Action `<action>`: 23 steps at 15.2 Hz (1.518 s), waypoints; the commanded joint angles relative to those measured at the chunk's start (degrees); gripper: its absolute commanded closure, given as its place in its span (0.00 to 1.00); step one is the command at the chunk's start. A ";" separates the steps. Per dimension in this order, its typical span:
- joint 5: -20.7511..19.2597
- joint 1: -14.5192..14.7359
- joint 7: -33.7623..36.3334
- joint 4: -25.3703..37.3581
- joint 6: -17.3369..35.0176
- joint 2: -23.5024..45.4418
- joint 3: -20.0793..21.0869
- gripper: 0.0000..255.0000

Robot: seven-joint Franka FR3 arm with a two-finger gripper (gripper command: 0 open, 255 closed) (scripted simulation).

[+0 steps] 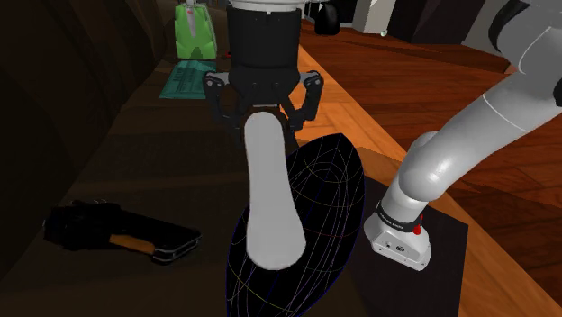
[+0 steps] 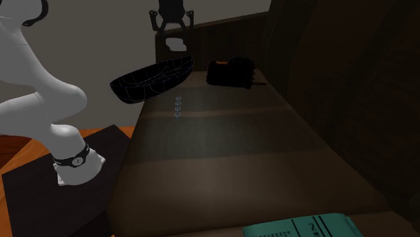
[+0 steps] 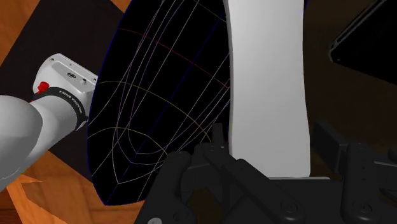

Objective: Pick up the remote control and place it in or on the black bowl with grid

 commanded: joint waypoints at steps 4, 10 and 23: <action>4.90 3.72 2.78 -3.72 -1.63 -7.18 -0.75 1.00; 6.84 5.38 2.71 -9.31 1.38 -10.29 -0.71 1.00; 8.51 6.50 1.37 -17.41 7.42 -12.61 0.06 1.00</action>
